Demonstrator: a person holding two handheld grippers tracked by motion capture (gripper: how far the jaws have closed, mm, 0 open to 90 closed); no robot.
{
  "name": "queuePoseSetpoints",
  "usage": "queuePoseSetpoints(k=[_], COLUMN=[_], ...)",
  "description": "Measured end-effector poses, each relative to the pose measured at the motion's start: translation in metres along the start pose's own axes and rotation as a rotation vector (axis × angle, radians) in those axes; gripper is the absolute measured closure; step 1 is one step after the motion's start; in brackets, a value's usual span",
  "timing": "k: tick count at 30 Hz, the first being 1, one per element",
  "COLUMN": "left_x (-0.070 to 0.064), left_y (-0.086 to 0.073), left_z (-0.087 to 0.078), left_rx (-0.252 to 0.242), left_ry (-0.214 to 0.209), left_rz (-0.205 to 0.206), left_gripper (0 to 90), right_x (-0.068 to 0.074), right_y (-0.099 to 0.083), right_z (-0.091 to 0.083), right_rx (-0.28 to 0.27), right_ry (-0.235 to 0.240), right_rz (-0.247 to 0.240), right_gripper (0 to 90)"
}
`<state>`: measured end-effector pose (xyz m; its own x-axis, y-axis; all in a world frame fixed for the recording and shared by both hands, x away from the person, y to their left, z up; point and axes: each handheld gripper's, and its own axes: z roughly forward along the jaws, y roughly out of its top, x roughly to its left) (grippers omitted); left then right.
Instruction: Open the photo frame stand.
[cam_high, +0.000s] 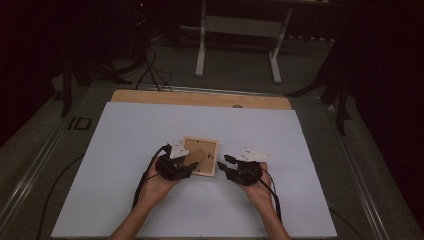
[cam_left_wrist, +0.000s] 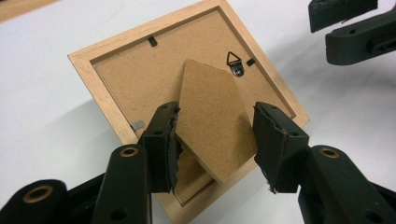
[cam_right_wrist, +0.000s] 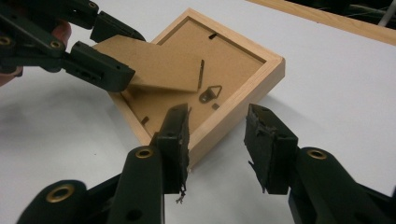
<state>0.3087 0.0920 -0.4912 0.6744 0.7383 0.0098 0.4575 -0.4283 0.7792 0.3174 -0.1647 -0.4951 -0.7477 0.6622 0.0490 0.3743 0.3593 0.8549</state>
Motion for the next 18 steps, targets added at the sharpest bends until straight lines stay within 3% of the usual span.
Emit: queuePoseSetpoints(k=[18], left_x=[-0.009], left_y=[-0.012], left_z=[-0.006], left_rx=[-0.037], left_ry=[0.033], left_rz=[0.040], left_gripper=[52.9], right_x=[-0.002], right_y=[0.006], right_z=[0.005], right_rx=[0.026], right_ry=[0.006], right_rz=[-0.002], right_gripper=[55.7])
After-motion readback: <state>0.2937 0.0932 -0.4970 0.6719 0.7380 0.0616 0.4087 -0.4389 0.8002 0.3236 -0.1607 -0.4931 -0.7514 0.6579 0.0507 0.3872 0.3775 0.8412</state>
